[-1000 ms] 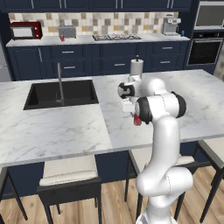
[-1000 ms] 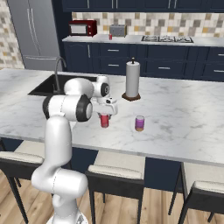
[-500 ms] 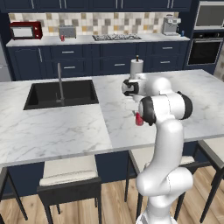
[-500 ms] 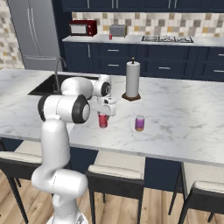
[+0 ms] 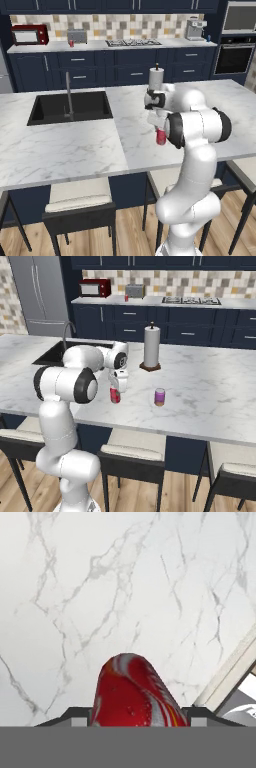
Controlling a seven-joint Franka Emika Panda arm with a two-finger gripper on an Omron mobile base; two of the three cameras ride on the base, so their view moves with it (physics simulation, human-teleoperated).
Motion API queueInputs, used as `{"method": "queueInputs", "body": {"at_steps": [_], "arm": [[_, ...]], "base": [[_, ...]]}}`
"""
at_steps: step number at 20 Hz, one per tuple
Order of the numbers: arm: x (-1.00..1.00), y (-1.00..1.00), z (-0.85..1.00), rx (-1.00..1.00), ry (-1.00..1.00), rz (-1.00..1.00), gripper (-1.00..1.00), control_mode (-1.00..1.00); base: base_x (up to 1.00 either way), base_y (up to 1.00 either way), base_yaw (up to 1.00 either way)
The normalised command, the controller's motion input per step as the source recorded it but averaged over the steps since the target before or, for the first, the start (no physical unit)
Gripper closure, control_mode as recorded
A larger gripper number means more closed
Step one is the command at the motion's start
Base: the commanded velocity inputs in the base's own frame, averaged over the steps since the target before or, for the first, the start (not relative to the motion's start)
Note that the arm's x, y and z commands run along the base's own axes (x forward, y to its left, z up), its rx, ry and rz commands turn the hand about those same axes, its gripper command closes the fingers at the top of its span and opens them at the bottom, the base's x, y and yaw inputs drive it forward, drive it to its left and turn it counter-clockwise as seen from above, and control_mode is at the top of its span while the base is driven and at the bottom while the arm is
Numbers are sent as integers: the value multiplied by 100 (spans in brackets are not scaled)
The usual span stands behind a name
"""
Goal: Four empty soda cans are scattered around the kitchen. Gather all the cans and cluster them next to the stove for recycling.
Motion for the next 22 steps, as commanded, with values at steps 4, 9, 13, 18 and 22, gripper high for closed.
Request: {"method": "queueInputs", "body": {"at_steps": [4,9,13,18,22], "arm": [[-40,3,9,-12,-9,-15,100,-100],[-40,5,7,-9,-3,-2,100,-100],[-33,0,5,0,0,0,100,-100],[-25,0,3,0,0,0,100,-100],[-28,0,4,0,-1,0,100,-100]], "base": [[0,0,0],[0,0,0],[0,0,0],[0,0,0],[0,0,0]]}}
